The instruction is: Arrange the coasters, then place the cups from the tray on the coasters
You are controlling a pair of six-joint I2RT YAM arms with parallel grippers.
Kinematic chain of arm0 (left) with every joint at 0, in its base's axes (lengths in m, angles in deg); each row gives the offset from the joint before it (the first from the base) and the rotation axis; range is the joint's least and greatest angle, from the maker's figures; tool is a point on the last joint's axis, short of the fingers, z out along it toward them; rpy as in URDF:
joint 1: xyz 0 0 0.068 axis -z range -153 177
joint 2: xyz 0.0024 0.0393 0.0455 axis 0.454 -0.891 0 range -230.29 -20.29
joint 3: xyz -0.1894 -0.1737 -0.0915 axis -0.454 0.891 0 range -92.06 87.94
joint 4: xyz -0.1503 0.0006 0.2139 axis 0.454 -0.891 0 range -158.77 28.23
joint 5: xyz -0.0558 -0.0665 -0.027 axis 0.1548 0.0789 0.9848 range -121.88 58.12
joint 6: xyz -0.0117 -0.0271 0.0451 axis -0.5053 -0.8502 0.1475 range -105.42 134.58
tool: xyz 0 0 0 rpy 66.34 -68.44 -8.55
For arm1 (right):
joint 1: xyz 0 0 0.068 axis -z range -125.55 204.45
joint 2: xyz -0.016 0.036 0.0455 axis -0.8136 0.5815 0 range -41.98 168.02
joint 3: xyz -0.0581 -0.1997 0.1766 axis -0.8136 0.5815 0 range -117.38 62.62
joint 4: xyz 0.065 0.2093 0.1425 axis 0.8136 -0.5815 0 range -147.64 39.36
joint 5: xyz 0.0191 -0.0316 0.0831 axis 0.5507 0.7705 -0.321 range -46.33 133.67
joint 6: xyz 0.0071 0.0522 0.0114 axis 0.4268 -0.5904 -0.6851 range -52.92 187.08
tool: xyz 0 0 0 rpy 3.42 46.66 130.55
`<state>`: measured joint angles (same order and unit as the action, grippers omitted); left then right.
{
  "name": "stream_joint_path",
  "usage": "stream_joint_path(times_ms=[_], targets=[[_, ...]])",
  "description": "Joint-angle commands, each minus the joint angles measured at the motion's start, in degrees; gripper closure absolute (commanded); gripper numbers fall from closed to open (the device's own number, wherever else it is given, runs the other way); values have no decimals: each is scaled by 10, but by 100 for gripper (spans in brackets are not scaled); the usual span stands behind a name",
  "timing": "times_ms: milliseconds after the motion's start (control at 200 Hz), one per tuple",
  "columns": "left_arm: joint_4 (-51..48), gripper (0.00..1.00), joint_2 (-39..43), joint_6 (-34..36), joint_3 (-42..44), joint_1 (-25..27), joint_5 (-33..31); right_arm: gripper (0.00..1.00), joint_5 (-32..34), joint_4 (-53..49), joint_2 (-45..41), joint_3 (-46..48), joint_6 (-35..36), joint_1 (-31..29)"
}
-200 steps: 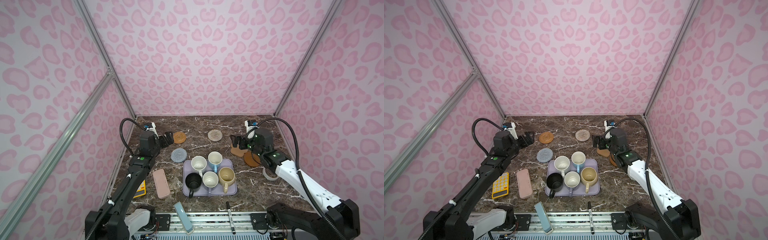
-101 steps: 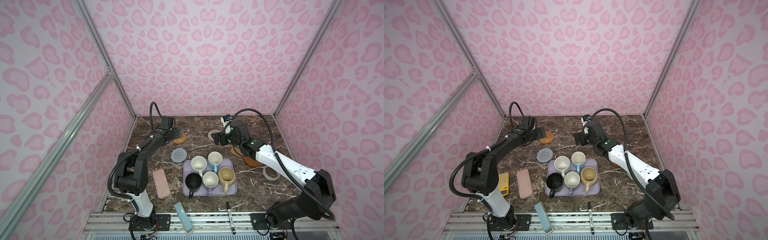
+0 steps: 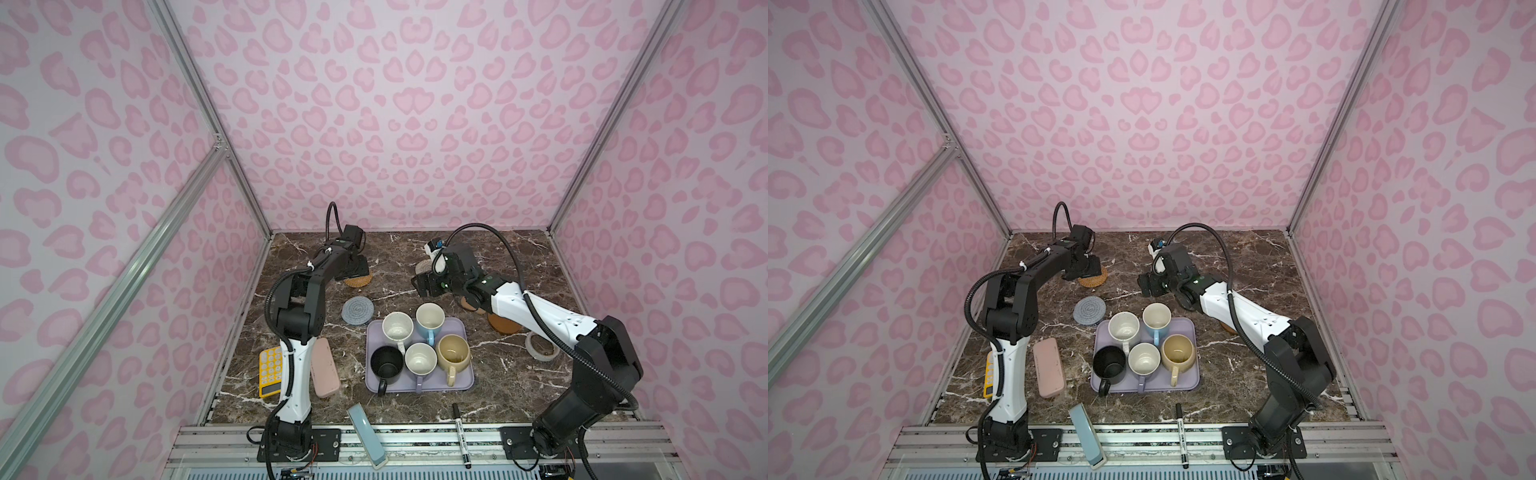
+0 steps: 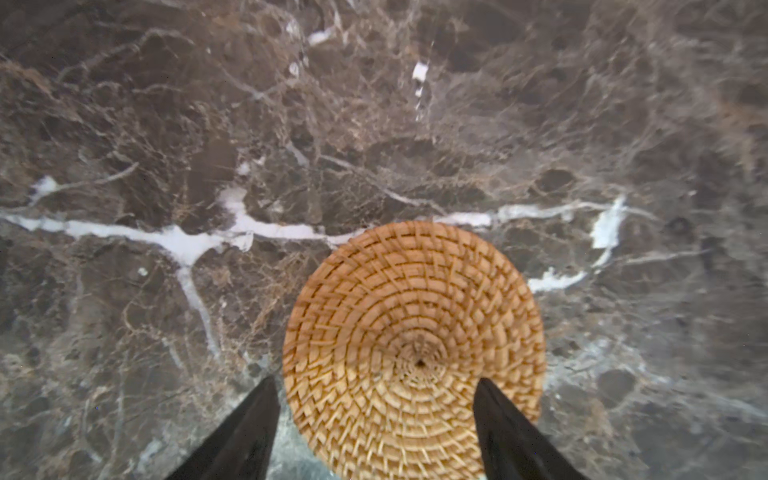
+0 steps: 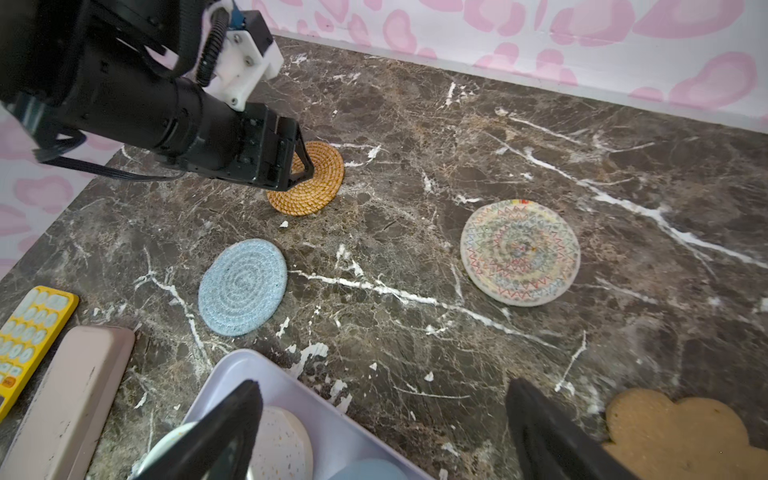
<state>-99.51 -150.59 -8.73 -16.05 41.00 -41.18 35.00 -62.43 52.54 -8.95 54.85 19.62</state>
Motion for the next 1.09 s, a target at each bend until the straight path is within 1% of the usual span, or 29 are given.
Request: stream_joint_path(times_ms=[0, 95, 215, 345, 455, 610, 670, 730, 835, 905, 940, 1010, 1090], targets=[[-61, 26, -17, -1, -12, 2, -55, 7, -12, 8, 8, -4, 7, -2], [-62, 27, -19, 1, -4, 1, -51, 7, -11, 9, 8, -2, 4, -2], [-48, 29, 1, -1, 25, 2, -46, 7, -12, 16, 1, 10, 1, -2], [-33, 29, 19, -4, 45, 1, -33, 8, -6, 26, -9, 20, 7, -3], [-28, 28, 29, -7, 45, 2, -24, 8, 2, 24, -17, 20, 10, -3], [-3, 23, 50, -8, 41, 1, 0, 8, 7, 18, -27, 18, 12, -3], [8, 19, 67, -12, 46, 2, 3, 8, 10, 16, -30, 19, 12, -3], [17, 18, 91, -15, 57, 2, 4, 8, 13, 12, -32, 20, 13, -3], [40, 19, 151, -22, 110, 2, 15, 6, 22, -2, -39, 23, 19, -2], [61, 21, 203, -29, 169, 2, 35, 1, 43, -25, -45, 18, 24, -3], [70, 21, 229, -31, 201, 2, 57, 1, 59, -45, -48, 10, 27, 0], [107, 22, 281, -21, 263, 0, 133, 1, 83, -81, -55, -1, 39, 8], [133, 22, 335, -30, 339, 2, 161, 1, 74, -98, -62, -1, 51, 27]])
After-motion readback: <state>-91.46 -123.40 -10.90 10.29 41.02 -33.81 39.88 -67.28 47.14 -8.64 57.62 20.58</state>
